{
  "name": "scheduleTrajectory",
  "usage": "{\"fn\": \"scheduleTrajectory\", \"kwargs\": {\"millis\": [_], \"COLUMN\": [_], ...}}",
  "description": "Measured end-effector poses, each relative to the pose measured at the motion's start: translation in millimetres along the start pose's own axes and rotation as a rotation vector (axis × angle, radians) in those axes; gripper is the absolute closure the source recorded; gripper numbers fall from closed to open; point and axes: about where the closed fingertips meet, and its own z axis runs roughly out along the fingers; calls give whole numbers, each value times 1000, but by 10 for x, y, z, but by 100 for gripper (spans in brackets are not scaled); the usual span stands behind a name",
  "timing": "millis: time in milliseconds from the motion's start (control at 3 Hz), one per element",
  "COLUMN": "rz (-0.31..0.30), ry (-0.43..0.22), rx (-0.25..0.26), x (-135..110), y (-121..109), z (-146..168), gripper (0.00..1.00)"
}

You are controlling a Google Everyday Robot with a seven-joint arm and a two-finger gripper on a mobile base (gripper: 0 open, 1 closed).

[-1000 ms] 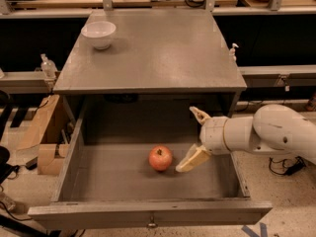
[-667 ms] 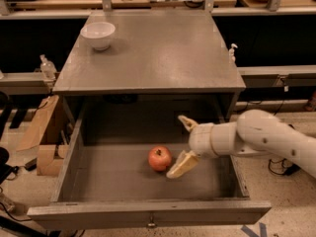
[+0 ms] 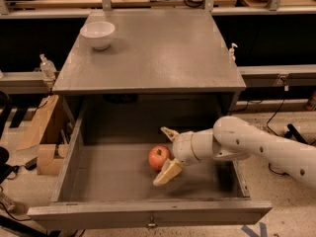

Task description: Pick apple from top drawer and place on counter

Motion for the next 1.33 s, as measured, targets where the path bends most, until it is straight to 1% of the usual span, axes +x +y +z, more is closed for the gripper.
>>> {"fn": "scheduleTrajectory", "kwargs": {"millis": [333,667,1000,1333], "rz": [-15,-36,-48,-48], "ry": [26,51,58,58], "rx": [-38,-57,-66,-66], "x": [24,23,3,-5], "y": [81,118,126,124], "z": [196,316,366,360], "gripper": [17,40,65,87]}}
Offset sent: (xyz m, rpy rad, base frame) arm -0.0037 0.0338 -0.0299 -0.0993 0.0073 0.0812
